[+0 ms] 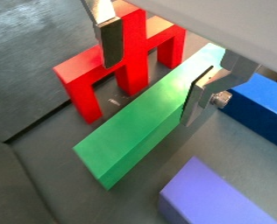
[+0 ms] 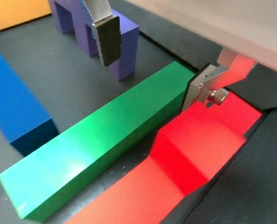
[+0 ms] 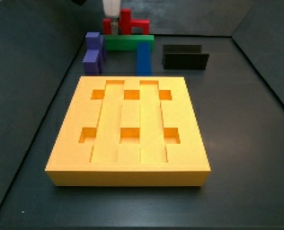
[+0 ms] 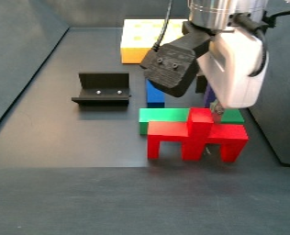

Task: Pick up the green object. Move up. Move to above the board. Insert the green object.
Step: Pick up the green object.

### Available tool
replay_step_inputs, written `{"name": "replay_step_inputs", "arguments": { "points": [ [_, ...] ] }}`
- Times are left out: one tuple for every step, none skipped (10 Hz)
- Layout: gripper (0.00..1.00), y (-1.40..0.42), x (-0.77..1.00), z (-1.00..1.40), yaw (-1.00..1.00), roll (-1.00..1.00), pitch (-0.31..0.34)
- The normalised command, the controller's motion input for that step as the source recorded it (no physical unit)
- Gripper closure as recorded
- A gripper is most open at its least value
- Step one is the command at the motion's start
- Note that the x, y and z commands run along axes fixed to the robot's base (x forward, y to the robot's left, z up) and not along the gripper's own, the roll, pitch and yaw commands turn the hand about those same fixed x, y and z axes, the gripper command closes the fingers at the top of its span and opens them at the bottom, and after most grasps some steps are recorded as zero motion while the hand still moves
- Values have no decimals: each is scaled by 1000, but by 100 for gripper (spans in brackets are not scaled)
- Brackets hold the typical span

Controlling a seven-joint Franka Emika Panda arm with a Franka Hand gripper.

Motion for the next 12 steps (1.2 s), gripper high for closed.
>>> {"name": "replay_step_inputs", "arguments": {
  "points": [
    [0, 0, 120, -131, 0, -77, -64],
    [0, 0, 3, -229, -23, -77, -106],
    [0, -14, -91, -234, -100, -47, -124],
    [0, -9, -106, -86, -109, -47, -111],
    [0, 0, 31, -146, -94, -64, -103],
    [0, -6, 11, -229, -117, -49, -129],
    [0, -143, 0, -120, -51, -14, -114],
    [0, -237, 0, -6, -6, 0, -93],
    [0, -66, -29, -111, -74, -20, -130],
    [0, 0, -71, -166, -77, -40, -156],
    [0, 71, -169, -174, -111, -87, -181],
    [0, 40, -14, -214, -63, -120, -219]
  ]
}}
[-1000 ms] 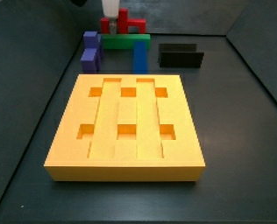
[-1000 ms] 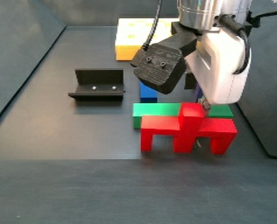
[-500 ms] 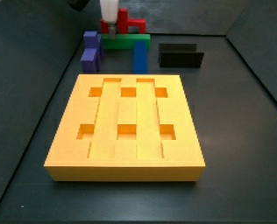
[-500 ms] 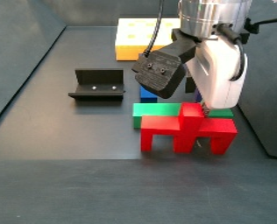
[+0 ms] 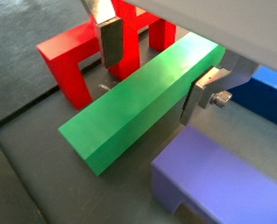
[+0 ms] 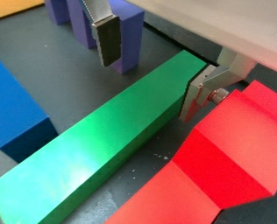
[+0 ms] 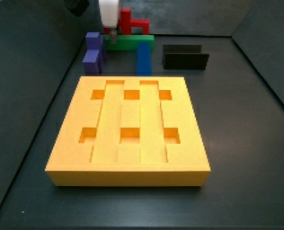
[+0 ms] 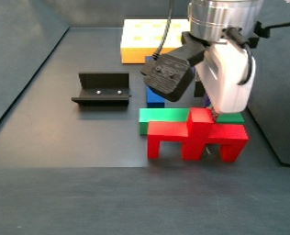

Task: Pick up the green object. Move up. Move to above the board. Insert the green object.
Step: Pick up the green object.

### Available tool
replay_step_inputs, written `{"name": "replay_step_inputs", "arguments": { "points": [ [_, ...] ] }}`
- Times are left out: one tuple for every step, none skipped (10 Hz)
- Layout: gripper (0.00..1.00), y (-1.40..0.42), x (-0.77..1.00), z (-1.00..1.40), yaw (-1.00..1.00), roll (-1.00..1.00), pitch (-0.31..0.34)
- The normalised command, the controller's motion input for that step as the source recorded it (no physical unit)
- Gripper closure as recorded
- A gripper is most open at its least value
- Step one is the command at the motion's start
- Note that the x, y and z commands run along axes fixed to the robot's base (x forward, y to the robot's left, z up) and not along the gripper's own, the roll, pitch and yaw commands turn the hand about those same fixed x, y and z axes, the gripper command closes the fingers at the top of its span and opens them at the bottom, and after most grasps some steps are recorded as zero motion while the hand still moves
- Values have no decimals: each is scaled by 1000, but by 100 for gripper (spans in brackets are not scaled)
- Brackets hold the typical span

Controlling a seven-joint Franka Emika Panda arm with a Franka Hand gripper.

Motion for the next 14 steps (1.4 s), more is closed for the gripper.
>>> {"name": "replay_step_inputs", "arguments": {
  "points": [
    [0, 0, 0, -191, -31, -143, -216],
    [0, 20, 0, -203, -29, -150, -204],
    [0, 83, 37, -211, -29, -156, -174],
    [0, 123, 86, -206, -6, -166, -136],
    [0, 100, 31, -209, -3, -160, -150],
    [0, 23, 0, -180, 0, -141, -153],
    [0, 0, 0, -191, 0, -119, -160],
    [0, 0, 60, -194, 0, -127, -150],
    [0, 0, 71, -200, 0, -143, -154],
    [0, 0, 51, -180, -23, -221, -176],
    [0, 77, 26, -23, -46, -327, -191],
    [0, 54, 0, 0, -23, -240, -149],
    [0, 23, 0, 0, 0, -93, -87],
    [0, 0, 0, 0, 0, 0, 0]
  ]
}}
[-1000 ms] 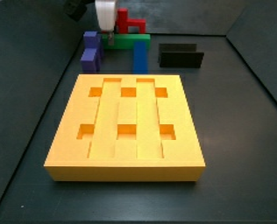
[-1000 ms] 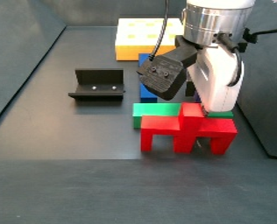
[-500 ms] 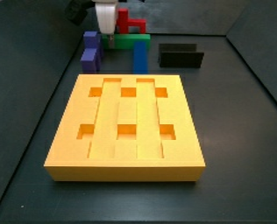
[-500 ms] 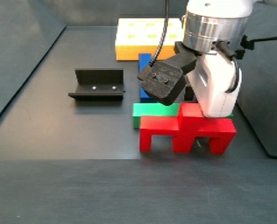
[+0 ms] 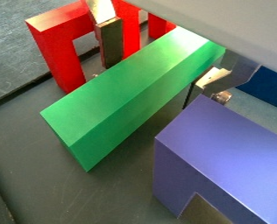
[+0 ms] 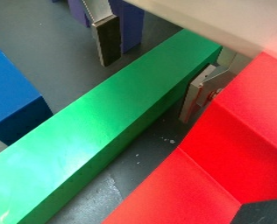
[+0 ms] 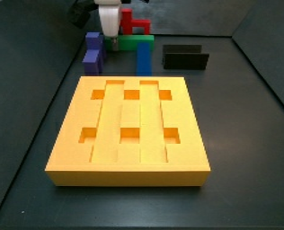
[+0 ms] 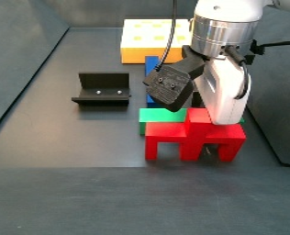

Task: Pick up the green object. Move up. Move to above the board. Insert the green object.
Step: Pick up the green object.

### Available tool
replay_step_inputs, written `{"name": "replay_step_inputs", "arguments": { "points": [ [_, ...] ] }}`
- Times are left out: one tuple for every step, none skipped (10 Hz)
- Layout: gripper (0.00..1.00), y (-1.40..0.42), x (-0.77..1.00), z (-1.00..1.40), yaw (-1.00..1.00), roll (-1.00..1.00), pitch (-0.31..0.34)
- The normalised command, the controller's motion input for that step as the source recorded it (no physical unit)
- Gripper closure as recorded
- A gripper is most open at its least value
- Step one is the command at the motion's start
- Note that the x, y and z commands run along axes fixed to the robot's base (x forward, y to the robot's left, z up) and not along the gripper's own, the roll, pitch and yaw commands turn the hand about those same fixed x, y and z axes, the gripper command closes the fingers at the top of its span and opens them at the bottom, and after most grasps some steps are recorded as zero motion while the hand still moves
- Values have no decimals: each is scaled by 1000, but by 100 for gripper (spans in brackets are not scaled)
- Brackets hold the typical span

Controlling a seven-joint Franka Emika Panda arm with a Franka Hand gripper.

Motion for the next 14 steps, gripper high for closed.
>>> {"name": "replay_step_inputs", "arguments": {
  "points": [
    [100, 0, 0, 0, 0, 0, 0],
    [100, 0, 0, 0, 0, 0, 0],
    [100, 0, 0, 0, 0, 0, 0],
    [100, 0, 0, 0, 0, 0, 0],
    [100, 0, 0, 0, 0, 0, 0],
    [100, 0, 0, 0, 0, 0, 0],
    [100, 0, 0, 0, 0, 0, 0],
    [100, 0, 0, 0, 0, 0, 0],
    [100, 0, 0, 0, 0, 0, 0],
    [100, 0, 0, 0, 0, 0, 0],
    [100, 0, 0, 0, 0, 0, 0],
    [100, 0, 0, 0, 0, 0, 0],
    [100, 0, 0, 0, 0, 0, 0],
    [100, 0, 0, 0, 0, 0, 0]
  ]
}}
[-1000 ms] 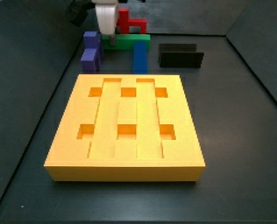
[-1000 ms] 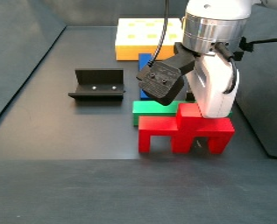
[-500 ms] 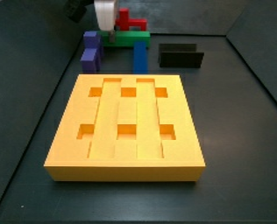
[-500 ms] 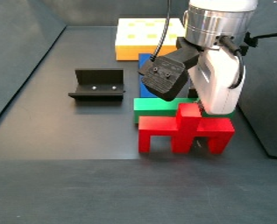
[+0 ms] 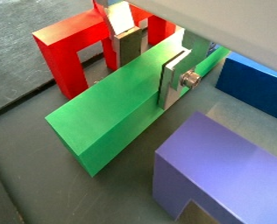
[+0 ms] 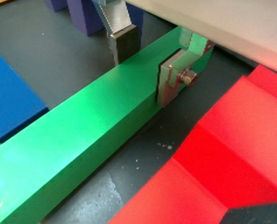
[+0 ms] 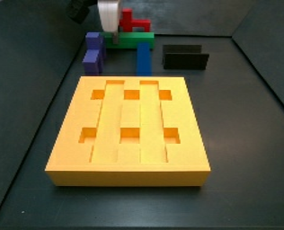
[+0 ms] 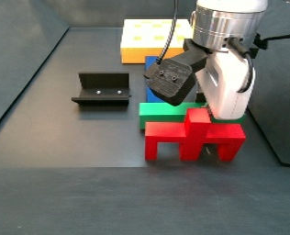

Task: Pick up the green object. Move up. Move to above the board. Insert the green object.
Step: Pick up the green object, then move up, then move to above the board.

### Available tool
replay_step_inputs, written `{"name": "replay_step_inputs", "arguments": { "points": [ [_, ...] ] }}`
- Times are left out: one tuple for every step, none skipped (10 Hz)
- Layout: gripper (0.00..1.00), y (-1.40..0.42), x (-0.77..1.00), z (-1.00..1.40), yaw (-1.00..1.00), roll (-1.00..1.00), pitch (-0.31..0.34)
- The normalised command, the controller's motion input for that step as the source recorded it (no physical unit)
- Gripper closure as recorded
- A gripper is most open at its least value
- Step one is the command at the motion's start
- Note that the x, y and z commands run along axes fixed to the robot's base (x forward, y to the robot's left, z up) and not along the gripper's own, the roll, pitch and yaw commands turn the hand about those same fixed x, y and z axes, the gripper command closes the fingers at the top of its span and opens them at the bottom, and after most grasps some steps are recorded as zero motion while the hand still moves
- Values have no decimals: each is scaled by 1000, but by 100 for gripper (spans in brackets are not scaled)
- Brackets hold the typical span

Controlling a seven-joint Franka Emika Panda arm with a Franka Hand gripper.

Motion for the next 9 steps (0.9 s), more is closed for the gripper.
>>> {"name": "replay_step_inputs", "arguments": {
  "points": [
    [100, 0, 0, 0, 0, 0, 0],
    [100, 0, 0, 0, 0, 0, 0],
    [100, 0, 0, 833, 0, 0, 0],
    [100, 18, 19, 788, 24, 15, -15],
    [100, 12, -18, 527, 18, 43, 16],
    [100, 10, -1, 246, 14, 82, 9],
    [100, 0, 0, 1400, 0, 0, 0],
    [100, 6, -3, 1400, -12, -2, 3],
    [100, -6, -54, 1400, -3, 20, 68]
  ]
}}
